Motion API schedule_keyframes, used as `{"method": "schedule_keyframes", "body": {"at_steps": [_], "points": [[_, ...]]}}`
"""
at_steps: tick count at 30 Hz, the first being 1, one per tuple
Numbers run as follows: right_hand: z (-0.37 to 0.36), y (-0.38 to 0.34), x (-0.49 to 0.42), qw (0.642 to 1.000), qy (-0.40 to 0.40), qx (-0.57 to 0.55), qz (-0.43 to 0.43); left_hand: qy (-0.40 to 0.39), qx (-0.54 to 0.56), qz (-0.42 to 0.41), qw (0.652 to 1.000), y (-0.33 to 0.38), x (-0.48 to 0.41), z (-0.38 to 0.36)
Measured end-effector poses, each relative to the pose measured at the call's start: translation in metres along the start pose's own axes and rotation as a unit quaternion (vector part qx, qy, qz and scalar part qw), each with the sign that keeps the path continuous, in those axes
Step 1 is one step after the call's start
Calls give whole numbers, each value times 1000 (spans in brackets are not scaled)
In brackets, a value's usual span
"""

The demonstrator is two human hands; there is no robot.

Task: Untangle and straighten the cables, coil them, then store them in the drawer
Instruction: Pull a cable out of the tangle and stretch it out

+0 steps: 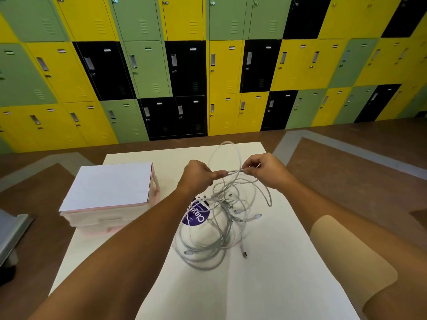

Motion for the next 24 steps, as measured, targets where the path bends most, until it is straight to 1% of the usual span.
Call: {"method": "schedule_keyframes", "body": {"at_steps": [1, 3, 5, 7, 8, 10, 13, 15, 17, 19, 21, 24], "points": [[3, 2, 0, 1000, 6, -1, -6, 15, 0, -10, 1000, -1, -1, 6], [9, 10, 1, 999, 13, -30, -28, 15, -3, -25, 1000, -5, -1, 13], [17, 19, 0, 996, 25, -74, -52, 21, -17, -17, 999, -16, -3, 20], [26, 28, -1, 988, 63, -119, -79, 50, -34, -2, 998, -27, -4, 29], [31, 34, -2, 981, 94, -139, -101, 63, -39, 6, 997, -32, -3, 32], [46, 44, -4, 957, 181, -170, -149, 83, -37, 33, 995, -40, 0, 36], [72, 64, -5, 906, 315, -202, -200, 103, -17, 93, 990, -62, -3, 40], [85, 77, -9, 880, 363, -223, -209, 112, -5, 144, 983, -88, -16, 45], [97, 59, -1, 874, 372, -243, -197, 88, -19, 174, 981, -103, -24, 45], [99, 45, -5, 881, 359, -261, -166, 74, 4, 161, 984, -83, -7, 42], [94, 35, -9, 901, 329, -247, -138, 56, 83, 141, 985, -67, 4, 33], [81, 23, -10, 931, 295, -183, -114, 32, 191, 85, 977, -47, 6, 22]]}}
Point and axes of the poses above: each hand's wrist, its own x-axis away from the middle knuckle, its own z-axis out of the back of the hand, y = z × x, the point moved 4 cm from there along -x, towards the middle knuckle, and after that the axes turned 10 degrees about x, right-handed, at the moved point
